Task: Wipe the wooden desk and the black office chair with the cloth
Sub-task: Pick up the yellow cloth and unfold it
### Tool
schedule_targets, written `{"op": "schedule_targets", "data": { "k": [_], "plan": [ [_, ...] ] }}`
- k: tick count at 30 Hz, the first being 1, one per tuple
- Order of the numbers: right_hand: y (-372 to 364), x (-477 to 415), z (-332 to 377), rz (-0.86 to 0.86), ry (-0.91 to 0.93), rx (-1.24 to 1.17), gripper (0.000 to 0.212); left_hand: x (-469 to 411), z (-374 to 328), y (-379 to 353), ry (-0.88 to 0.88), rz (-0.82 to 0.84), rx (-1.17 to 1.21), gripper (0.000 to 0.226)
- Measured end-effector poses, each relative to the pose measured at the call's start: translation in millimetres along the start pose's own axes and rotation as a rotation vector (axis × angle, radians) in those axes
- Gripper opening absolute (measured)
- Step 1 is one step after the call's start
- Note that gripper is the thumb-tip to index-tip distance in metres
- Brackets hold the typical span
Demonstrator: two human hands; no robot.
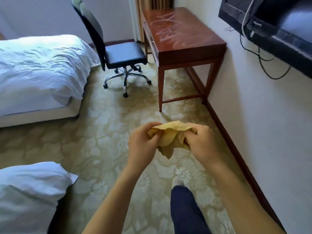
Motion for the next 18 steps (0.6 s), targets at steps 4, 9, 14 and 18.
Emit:
{"op": "schedule_targets", "data": {
  "k": [4, 9, 14, 18],
  "plan": [
    [-14, -101, -11, 0.078, -0.092, -0.15, 0.043, -82, 8, -3, 0.014, -0.015, -0.147, 0.012],
    [-27, -238, -6, 0.24, -0.205, -0.31, 0.031, -202, 11, 2, 0.131, 0.125, -0.052, 0.013],
    [-57, -339, 7, 0.442, -0.322, -0.363, 0.025, -290, 39, 11, 0.303, 0.162, 0.15, 0.04],
    [-91, -408, 13, 0.498, -0.406, -0.43, 0.025, -348, 67, 22, 0.331, 0.216, 0.305, 0.043]
  ]
}}
Point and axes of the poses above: each hand's wrist, its own x-axis away from the middle knuckle, its own y-axis out of the back of the hand, z = x × y, the point moved 2 cm from there along -x, towards the middle knuckle, and after that the axes turned 1 degree about -z, right-handed, at the moved point
